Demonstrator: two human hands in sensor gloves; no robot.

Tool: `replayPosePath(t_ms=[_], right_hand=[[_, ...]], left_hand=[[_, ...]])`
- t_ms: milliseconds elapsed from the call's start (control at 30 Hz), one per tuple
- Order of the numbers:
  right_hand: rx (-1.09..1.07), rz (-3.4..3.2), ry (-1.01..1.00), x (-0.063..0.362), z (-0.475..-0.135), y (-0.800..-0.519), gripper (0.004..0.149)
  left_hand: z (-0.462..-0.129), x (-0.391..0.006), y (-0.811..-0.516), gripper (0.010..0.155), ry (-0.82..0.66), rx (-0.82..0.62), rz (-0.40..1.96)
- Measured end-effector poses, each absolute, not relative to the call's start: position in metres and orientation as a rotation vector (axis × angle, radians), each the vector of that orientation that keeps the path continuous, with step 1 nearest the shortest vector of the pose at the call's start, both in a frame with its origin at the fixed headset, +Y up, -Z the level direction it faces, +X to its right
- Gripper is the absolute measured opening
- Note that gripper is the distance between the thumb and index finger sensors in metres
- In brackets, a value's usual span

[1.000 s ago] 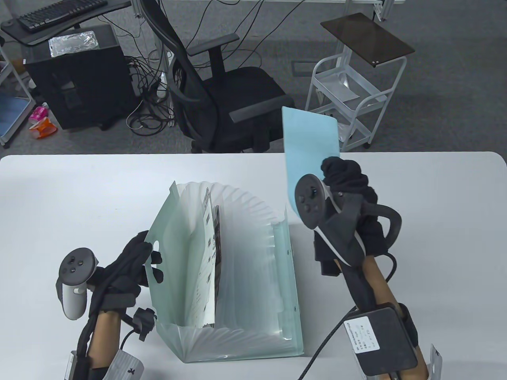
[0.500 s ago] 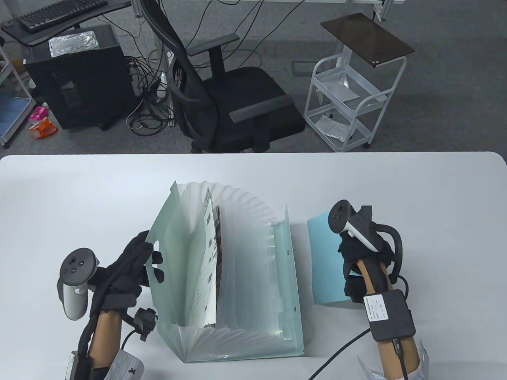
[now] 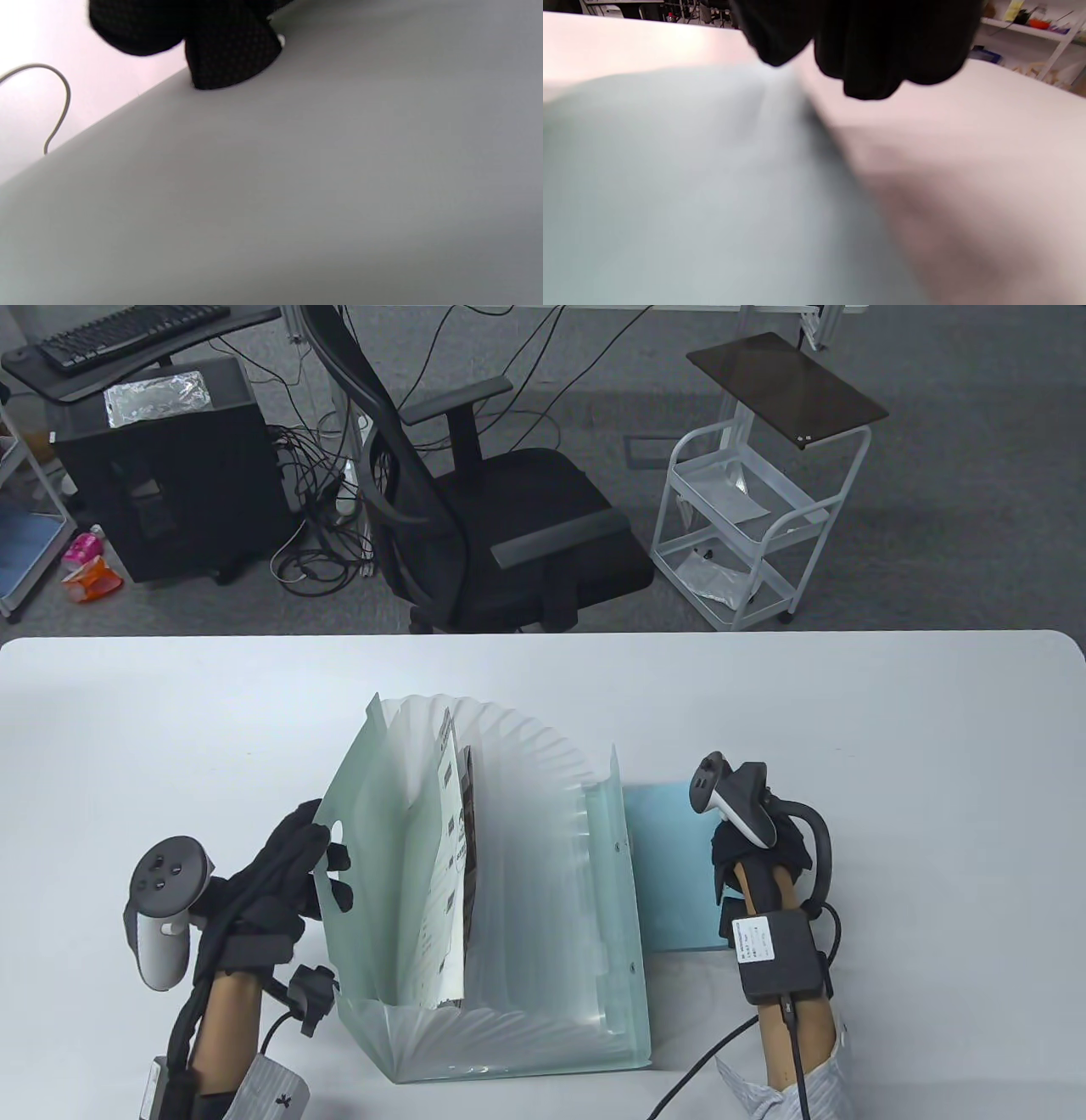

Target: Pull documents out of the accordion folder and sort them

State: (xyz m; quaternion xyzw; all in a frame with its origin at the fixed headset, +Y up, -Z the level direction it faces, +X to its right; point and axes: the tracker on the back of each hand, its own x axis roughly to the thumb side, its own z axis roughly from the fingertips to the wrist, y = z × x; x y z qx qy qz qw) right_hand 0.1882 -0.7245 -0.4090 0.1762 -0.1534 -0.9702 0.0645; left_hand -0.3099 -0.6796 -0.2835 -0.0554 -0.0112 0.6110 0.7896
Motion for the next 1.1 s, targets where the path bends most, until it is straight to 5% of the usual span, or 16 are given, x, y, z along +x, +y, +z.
replayPosePath(t_ms=[267,600,833,1100], right_hand=[[0.45,-2.973,-0.301,0.164,-0.388,-0.631,0.053],[0.064,-3.099,-0.018,0.07,-0.345,-0.532,0.056],[-0.339,-3.135,-0.196,-0.014,-0.323,-0.534,0.043],[-0.441,-3.044,-0.387,-0.059,-0.328,-0.559,0.041]], left_hand=[[-0.283,-0.31,-0.68,0.069,-0.019,-0.114,1.321],[-0.283,-0.309,-0.68,0.069,-0.017,-0.1,1.32],[-0.282,-0.308,-0.68,0.069,-0.017,-0.097,1.322],[-0.282,-0.307,-0.68,0.069,-0.021,-0.101,1.328]])
